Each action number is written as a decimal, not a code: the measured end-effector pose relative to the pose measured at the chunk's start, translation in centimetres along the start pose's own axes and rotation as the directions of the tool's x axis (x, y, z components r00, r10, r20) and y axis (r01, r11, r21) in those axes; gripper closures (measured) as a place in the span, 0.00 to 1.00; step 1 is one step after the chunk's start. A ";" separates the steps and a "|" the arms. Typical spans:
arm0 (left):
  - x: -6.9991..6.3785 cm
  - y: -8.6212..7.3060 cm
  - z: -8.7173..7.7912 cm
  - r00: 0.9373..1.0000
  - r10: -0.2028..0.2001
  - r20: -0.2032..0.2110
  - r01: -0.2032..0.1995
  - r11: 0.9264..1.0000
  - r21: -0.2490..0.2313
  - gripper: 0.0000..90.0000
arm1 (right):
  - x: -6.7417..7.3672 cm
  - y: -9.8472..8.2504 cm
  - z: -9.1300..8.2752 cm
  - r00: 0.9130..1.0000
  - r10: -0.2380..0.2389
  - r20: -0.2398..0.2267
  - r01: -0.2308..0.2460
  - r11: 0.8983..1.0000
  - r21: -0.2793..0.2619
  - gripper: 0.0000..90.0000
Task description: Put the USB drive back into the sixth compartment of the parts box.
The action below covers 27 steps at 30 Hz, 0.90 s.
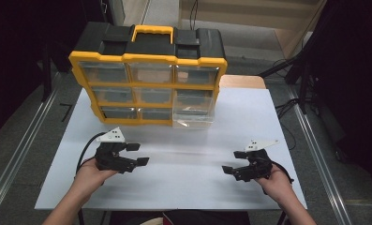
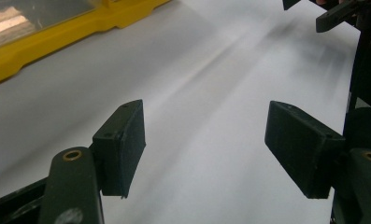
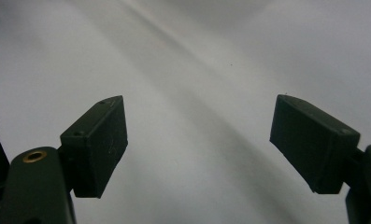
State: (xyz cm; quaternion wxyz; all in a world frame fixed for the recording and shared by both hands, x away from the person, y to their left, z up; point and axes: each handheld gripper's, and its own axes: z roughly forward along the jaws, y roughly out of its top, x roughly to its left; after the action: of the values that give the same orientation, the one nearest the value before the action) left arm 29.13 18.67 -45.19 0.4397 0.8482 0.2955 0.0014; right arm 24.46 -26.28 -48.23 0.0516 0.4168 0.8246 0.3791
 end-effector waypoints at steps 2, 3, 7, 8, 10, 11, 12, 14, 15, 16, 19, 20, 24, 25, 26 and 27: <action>0.0 -0.1 -0.1 1.000 -0.005 -0.002 0.005 1.000 0.003 0.33 | 0.0 0.0 0.0 1.000 -0.002 0.000 0.002 1.000 0.002 0.19; 0.2 -0.4 -0.4 1.000 -0.008 -0.007 0.008 1.000 0.013 0.33 | 0.0 0.0 0.0 1.000 -0.001 0.000 0.001 1.000 0.002 0.19; 0.4 -0.8 -0.8 1.000 -0.011 -0.021 0.012 1.000 0.019 0.33 | 0.0 0.0 0.0 1.000 0.000 0.001 0.000 1.000 0.001 0.19; 0.5 -0.9 -0.9 1.000 -0.017 -0.025 0.018 1.000 0.016 0.33 | 0.0 0.0 0.0 1.000 0.001 0.000 -0.001 1.000 0.002 0.19; 0.7 -1.2 -1.2 0.999 -0.026 -0.034 0.027 0.999 0.021 0.33 | 0.0 0.0 0.0 1.000 0.000 0.000 0.000 1.000 0.002 0.19; 0.8 -1.3 -1.3 0.999 -0.027 -0.037 0.027 0.999 0.021 0.33 | 0.0 0.0 0.0 1.000 -0.001 -0.001 0.001 1.000 0.002 0.19; 0.8 -1.4 -1.4 0.999 -0.026 -0.043 0.027 0.999 0.024 0.33 | 0.0 0.0 0.0 1.000 -0.002 -0.001 0.002 1.000 0.002 0.19; 0.9 -1.6 -1.6 0.998 -0.022 -0.052 0.023 0.999 0.033 0.33 | 0.0 0.0 0.0 1.000 -0.002 0.001 0.002 1.000 0.005 0.19; 0.9 -1.7 -1.6 0.998 -0.025 -0.054 0.027 0.999 0.029 0.33 | 0.0 0.0 0.0 1.000 0.000 0.001 0.000 1.000 0.006 0.19; 1.0 -1.7 -1.7 0.998 -0.024 -0.056 0.026 0.999 0.035 0.33 | 0.0 0.0 0.1 1.000 -0.001 0.002 0.001 1.000 0.006 0.19; 1.1 -2.0 -2.0 0.998 -0.025 -0.063 0.027 0.999 0.034 0.33 | 0.0 0.0 0.1 1.000 -0.004 0.002 0.004 1.000 0.007 0.19; 1.1 -2.1 -2.1 0.997 -0.029 -0.069 0.031 0.999 0.032 0.33 | 0.0 0.0 0.1 1.000 -0.005 0.001 0.005 1.000 0.008 0.19; 1.4 -2.4 -2.3 0.996 -0.035 -0.087 0.039 0.998 0.040 0.33 | 0.0 0.0 0.1 1.000 -0.005 0.001 0.005 1.000 0.009 0.19; 1.5 -2.4 -2.3 0.996 -0.038 -0.085 0.042 0.998 0.042 0.33 | 0.0 -0.1 0.1 1.000 -0.006 0.002 0.006 1.000 0.011 0.19; 1.6 -2.5 -2.2 0.996 -0.039 -0.086 0.043 0.998 0.043 0.33 | 0.0 -0.1 0.1 1.000 -0.007 0.003 0.007 1.000 0.013 0.19; 1.7 -2.5 -2.2 0.995 -0.041 -0.086 0.045 0.998 0.046 0.33 | 0.0 -0.1 0.1 1.000 -0.008 0.003 0.008 1.000 0.014 0.19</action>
State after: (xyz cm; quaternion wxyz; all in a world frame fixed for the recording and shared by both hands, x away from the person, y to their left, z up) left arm 28.68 22.22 -46.11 0.4061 0.8511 0.3321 0.0211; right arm 24.47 -26.22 -48.36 0.0513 0.4146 0.8287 0.3725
